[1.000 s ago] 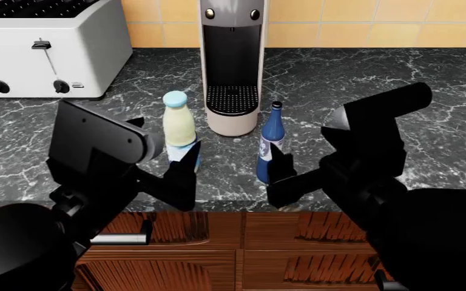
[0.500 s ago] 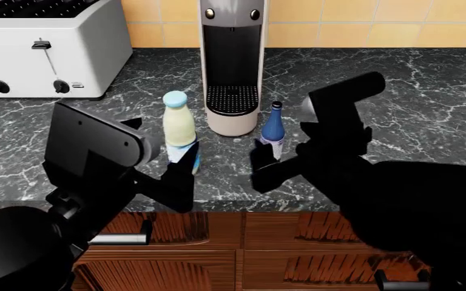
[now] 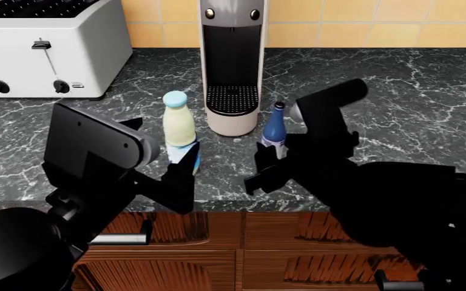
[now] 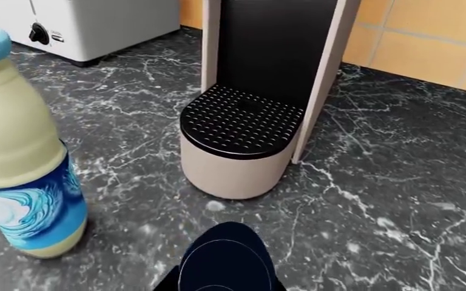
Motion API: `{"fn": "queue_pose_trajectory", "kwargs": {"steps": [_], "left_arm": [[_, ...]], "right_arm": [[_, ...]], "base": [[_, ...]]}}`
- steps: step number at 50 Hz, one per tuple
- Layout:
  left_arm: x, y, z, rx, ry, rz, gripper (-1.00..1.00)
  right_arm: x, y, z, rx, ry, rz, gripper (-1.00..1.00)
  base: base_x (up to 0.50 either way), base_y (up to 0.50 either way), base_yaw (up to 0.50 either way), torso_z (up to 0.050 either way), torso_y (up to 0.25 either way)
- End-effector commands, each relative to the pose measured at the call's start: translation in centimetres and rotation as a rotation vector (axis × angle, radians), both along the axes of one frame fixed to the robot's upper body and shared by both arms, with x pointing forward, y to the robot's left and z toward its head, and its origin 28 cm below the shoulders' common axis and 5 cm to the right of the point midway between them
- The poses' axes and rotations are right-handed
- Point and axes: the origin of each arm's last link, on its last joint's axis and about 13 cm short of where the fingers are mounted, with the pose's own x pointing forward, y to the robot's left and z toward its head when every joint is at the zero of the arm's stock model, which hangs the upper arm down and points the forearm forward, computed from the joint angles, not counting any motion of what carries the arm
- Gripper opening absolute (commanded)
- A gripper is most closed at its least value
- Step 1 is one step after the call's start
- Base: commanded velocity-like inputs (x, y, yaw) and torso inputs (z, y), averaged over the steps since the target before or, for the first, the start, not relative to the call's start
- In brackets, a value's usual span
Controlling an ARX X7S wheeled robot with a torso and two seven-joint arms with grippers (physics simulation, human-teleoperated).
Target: Move the drinks to the dining counter.
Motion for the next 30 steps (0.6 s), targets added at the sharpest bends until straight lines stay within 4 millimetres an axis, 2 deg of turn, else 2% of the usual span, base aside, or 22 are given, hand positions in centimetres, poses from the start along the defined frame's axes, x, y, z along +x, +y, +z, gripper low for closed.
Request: {"fn": "queue_pose_trajectory", "kwargs": {"steps": [1, 6, 18, 30], "left_arm": [[0.0, 0.0, 0.0, 0.000, -0.001, -0.001, 1.00], [0.0, 0.0, 0.0, 0.000, -0.001, -0.001, 1.00], [0.0, 0.1, 0.0, 0.001, -0.002, 0.003, 1.00], [0.5, 0.0, -0.1, -0.001, -0.001, 0.024, 1.00]], "right_arm": [[-0.8, -0.2, 0.6, -0.001, -0.040, -0.005, -1.00], [-2.4, -0.6, 2.6, 0.022, -0.136, -0.024, -1.00], [-5.4, -1.2, 5.0, 0.031, -0.242, -0.047, -1.00], [-7.3, -2.0, 5.9, 0.046, -0.291, -0.062, -1.00]], "base": [[0.00, 0.00, 0.00, 0.000, 0.000], [0.00, 0.00, 0.00, 0.000, 0.000], [0.00, 0.00, 0.00, 0.000, 0.001], [0.00, 0.00, 0.00, 0.000, 0.000]]}}
